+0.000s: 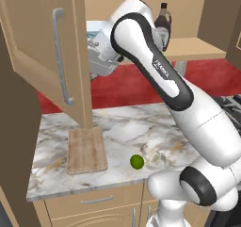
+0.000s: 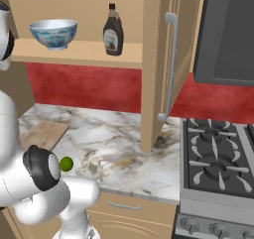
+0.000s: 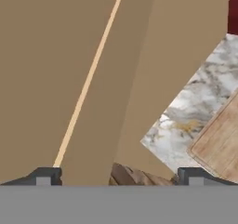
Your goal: Open the cabinet. Place the bowl and condiment on the counter. Then place the lime and garlic on the cutting board.
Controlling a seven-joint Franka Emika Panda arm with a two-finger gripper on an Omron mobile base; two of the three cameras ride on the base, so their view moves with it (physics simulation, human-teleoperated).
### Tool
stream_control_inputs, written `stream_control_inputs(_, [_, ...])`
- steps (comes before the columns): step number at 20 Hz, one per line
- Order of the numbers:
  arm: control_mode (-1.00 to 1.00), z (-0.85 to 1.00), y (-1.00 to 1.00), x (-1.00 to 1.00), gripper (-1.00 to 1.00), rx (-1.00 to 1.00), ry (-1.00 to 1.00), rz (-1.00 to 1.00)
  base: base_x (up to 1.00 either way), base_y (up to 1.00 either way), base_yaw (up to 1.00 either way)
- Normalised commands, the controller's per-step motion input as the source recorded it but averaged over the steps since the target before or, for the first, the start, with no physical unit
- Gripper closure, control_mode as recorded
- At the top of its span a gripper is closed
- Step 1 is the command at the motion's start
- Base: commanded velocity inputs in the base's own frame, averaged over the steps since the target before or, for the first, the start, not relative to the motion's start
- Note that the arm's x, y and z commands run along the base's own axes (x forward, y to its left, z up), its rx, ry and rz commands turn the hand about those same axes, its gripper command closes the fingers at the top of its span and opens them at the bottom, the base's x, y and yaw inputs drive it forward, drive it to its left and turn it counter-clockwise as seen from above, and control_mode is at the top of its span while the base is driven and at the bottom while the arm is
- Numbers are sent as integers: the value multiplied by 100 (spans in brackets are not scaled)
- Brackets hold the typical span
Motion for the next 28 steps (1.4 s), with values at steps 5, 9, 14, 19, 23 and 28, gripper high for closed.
stream_control_inputs(5, [-100, -3, 90, -16, -100, -17, -17, -6, 0, 0, 0])
stream_control_inputs(9, [-100, -2, -36, -28, -100, -2, -26, -6, 0, 0, 0])
stream_control_inputs(14, [-100, -6, -100, -19, -100, 1, -19, -7, 0, 0, 0])
stream_control_inputs(19, [-100, -9, -100, -10, -100, 0, -19, -11, 0, 0, 0])
stream_control_inputs(23, [-100, 0, -100, 0, -100, 0, -24, -10, 0, 0, 0])
stream_control_inputs(28, [-100, 14, -100, 0, -100, 0, -19, -8, 0, 0, 0])
